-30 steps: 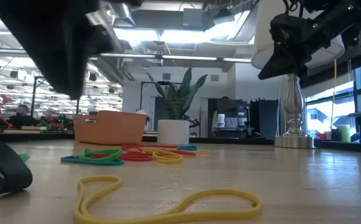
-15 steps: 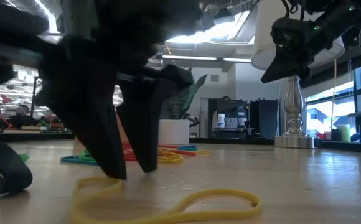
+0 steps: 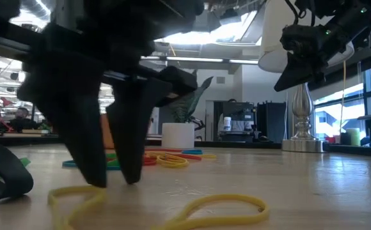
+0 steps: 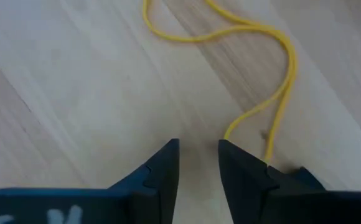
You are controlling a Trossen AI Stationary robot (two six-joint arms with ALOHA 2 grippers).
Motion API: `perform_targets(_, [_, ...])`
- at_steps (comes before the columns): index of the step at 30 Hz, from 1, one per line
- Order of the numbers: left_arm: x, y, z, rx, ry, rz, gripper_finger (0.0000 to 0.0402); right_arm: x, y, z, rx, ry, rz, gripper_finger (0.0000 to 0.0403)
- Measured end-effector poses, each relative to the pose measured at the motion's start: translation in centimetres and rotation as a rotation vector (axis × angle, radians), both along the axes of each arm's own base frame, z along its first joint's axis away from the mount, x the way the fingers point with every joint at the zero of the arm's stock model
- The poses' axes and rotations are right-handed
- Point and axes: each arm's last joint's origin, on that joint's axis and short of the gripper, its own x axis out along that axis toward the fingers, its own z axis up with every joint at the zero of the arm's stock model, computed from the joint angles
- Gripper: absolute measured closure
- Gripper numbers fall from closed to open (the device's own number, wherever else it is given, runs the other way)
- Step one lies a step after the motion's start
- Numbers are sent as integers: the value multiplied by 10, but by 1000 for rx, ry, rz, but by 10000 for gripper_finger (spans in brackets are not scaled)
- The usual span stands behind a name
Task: Pick and place rubber bands into bin
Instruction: Put the yellow rubber band into the orange bin
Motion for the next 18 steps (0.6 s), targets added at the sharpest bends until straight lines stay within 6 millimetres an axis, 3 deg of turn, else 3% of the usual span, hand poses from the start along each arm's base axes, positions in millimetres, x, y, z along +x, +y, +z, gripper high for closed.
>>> perform_targets(18, [3,-2,15,-19,39,82,295,0,0,1,-2,-7,1,391])
